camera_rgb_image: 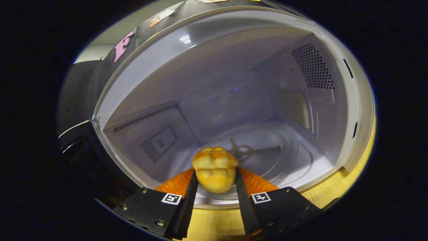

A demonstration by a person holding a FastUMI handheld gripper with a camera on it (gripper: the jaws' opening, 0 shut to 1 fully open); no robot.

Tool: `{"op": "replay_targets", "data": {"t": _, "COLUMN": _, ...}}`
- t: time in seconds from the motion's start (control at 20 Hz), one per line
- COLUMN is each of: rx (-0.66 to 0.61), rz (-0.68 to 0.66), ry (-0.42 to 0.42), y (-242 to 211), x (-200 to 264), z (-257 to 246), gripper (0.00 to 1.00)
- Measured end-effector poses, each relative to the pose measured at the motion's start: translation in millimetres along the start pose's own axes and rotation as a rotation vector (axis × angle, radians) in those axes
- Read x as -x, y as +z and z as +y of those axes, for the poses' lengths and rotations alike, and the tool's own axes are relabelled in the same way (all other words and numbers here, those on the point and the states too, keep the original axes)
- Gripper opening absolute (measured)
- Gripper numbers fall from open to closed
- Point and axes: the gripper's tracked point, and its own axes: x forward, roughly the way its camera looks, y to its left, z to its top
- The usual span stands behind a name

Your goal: Open the microwave, put the food inside, and close the microwave door.

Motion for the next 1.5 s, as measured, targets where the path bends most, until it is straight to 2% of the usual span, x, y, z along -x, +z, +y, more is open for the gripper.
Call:
{"op": "replay_targets", "data": {"t": 0.05, "rx": -0.012, "rz": -0.011, "ry": -0.002, "y": 3, "x": -3, "z": 0, "gripper": 0.63}}
{"op": "replay_targets", "data": {"t": 0.15, "rx": -0.014, "rz": -0.026, "ry": -0.011, "y": 6, "x": -6, "z": 1, "gripper": 0.74}}
{"op": "replay_targets", "data": {"t": 0.35, "rx": 0.037, "rz": -0.037, "ry": -0.03, "y": 7, "x": -6, "z": -3, "gripper": 0.8}}
{"op": "replay_targets", "data": {"t": 0.4, "rx": 0.045, "rz": -0.042, "ry": -0.026, "y": 9, "x": -4, "z": -1, "gripper": 0.84}}
{"op": "replay_targets", "data": {"t": 0.45, "rx": 0.05, "rz": -0.036, "ry": -0.036, "y": 8, "x": -2, "z": -1, "gripper": 0.96}}
{"op": "replay_targets", "data": {"t": 0.7, "rx": 0.108, "rz": -0.012, "ry": -0.04, "y": 9, "x": 21, "z": 3, "gripper": 0.97}}
{"op": "replay_targets", "data": {"t": 0.85, "rx": 0.177, "rz": -0.027, "ry": 0.022, "y": 26, "x": 64, "z": 25, "gripper": 0.98}}
{"op": "replay_targets", "data": {"t": 0.95, "rx": 0.23, "rz": -0.029, "ry": 0.135, "y": 36, "x": 113, "z": 60, "gripper": 0.98}}
{"op": "replay_targets", "data": {"t": 1.1, "rx": 0.309, "rz": -0.064, "ry": 0.347, "y": 46, "x": 208, "z": 124, "gripper": 0.97}}
{"op": "replay_targets", "data": {"t": 1.2, "rx": 0.36, "rz": -0.071, "ry": 0.477, "y": 39, "x": 272, "z": 162, "gripper": 0.97}}
{"op": "replay_targets", "data": {"t": 1.3, "rx": 0.42, "rz": -0.104, "ry": 0.571, "y": 33, "x": 330, "z": 189, "gripper": 0.97}}
{"op": "replay_targets", "data": {"t": 1.4, "rx": 0.472, "rz": -0.202, "ry": 0.635, "y": 36, "x": 376, "z": 210, "gripper": 0.97}}
{"op": "replay_targets", "data": {"t": 1.5, "rx": 0.53, "rz": -0.245, "ry": 0.729, "y": 21, "x": 413, "z": 242, "gripper": 0.97}}
